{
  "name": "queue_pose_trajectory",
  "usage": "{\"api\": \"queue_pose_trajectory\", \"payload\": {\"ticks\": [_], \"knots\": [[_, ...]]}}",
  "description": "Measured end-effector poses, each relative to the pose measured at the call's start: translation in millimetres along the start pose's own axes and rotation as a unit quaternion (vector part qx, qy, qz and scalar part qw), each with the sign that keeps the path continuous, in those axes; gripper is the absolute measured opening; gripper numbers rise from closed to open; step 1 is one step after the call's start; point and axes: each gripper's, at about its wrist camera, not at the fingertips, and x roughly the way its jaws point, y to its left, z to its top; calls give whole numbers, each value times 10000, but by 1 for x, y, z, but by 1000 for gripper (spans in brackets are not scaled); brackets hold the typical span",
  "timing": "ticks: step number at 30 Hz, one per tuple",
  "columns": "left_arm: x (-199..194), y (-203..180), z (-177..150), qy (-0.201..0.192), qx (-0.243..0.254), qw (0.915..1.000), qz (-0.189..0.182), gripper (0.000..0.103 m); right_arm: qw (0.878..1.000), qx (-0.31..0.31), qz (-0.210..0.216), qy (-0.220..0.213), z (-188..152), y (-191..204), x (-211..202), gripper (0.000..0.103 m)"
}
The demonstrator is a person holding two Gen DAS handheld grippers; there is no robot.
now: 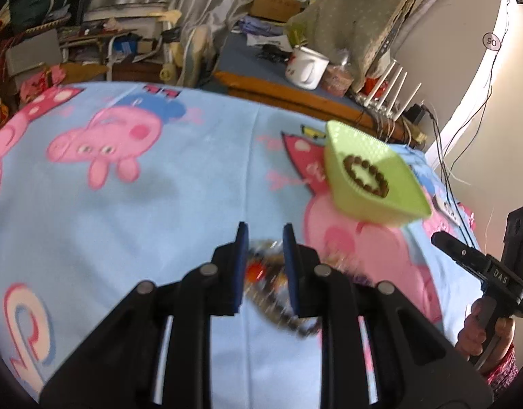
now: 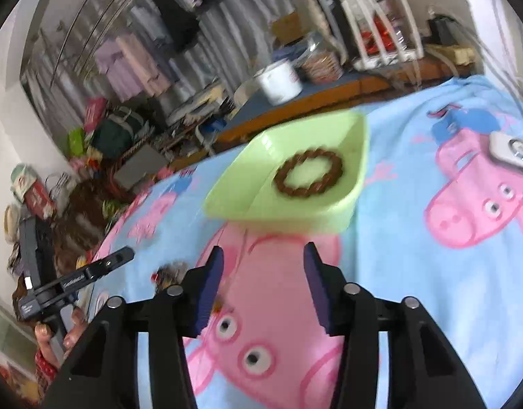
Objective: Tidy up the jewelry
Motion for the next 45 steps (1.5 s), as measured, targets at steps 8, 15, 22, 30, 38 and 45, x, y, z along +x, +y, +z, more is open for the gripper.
{"api": "queue_pose_trajectory", "payload": {"ticks": [8, 15, 22, 30, 38, 45], "knots": [[2, 0, -29, 301, -90, 9993, -185, 19, 9947, -468, 144, 904, -2, 29, 54, 0], [1, -16, -39, 353, 116, 9990, -263, 19, 9803, -1544, -156, 1223, -8, 71, 93, 2], [-1, -18, -41, 331, 167, 9990, -244, 19, 9898, -1006, -19, 1010, -6, 46, 57, 0], [7, -51, -37, 367, 611, 9968, -355, 19, 9990, 105, -330, 298, -3, -35, -26, 0], [35, -127, -37, 567, 1537, 9846, -618, 43, 9973, 615, -357, 165, -16, -92, -68, 0], [68, -195, -51, 637, 2509, 9624, -828, 59, 9975, -136, -594, 347, -33, -82, -70, 39]]}}
